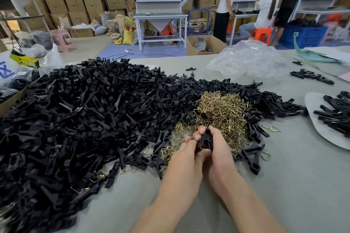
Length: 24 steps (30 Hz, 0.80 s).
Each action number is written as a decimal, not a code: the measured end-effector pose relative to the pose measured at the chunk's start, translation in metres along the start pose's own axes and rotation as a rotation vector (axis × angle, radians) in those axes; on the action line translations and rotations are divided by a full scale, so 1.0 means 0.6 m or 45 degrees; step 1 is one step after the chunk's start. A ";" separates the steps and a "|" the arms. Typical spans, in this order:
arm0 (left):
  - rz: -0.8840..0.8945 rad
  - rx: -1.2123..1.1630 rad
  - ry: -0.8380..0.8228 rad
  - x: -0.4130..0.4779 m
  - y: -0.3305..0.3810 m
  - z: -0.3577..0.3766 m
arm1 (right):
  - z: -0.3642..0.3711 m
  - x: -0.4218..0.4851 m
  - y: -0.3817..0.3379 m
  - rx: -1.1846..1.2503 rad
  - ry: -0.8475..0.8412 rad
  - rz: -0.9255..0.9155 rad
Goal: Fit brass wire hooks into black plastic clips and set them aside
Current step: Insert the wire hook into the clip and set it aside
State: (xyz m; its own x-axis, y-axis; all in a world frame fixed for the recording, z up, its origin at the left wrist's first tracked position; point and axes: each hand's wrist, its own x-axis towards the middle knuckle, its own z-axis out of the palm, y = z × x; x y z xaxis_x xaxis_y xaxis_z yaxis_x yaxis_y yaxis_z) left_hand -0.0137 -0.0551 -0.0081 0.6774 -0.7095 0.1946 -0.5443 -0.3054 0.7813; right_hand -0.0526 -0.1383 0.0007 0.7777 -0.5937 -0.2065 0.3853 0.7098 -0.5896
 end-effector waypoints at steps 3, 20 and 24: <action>0.085 0.140 0.036 -0.002 0.001 0.004 | 0.001 -0.001 -0.001 -0.027 0.025 -0.018; 0.012 -0.063 0.198 -0.009 0.004 0.001 | 0.004 0.007 0.020 -0.186 0.112 -0.132; -0.007 -0.054 0.204 -0.008 -0.002 0.002 | -0.002 0.010 0.023 -0.292 0.099 -0.173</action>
State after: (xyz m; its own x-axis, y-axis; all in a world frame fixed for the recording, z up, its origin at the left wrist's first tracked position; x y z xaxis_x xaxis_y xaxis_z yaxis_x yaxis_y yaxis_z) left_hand -0.0168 -0.0523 -0.0107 0.7522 -0.5965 0.2798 -0.5214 -0.2792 0.8064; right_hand -0.0431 -0.1328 -0.0099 0.6826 -0.7114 -0.1674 0.3544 0.5225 -0.7755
